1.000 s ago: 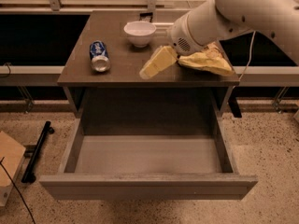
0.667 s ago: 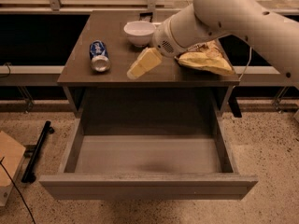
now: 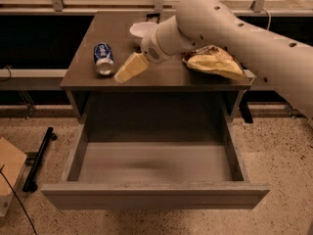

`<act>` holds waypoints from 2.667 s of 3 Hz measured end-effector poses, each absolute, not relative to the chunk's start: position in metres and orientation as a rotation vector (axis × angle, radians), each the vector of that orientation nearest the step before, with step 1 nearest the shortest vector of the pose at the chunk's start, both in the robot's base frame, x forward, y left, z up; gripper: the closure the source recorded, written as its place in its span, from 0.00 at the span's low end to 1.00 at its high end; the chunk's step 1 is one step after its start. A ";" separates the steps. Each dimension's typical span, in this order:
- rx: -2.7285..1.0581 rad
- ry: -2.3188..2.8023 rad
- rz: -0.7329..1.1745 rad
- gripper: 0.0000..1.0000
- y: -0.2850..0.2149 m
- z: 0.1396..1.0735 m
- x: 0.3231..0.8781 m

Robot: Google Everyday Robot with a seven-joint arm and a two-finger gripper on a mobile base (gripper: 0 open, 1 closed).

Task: Place pepsi can into top drawer

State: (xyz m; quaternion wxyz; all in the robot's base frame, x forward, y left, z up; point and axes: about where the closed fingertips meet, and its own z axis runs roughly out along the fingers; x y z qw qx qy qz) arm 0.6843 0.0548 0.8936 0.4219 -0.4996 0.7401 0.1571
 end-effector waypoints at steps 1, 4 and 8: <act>-1.232 1.836 0.442 0.00 0.090 0.885 0.698; -1.091 1.858 0.530 0.00 0.144 0.868 0.731; -0.988 1.957 0.556 0.26 0.157 0.832 0.761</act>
Offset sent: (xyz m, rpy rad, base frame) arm 0.0318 0.0778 -0.0134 0.1164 0.0171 -0.0081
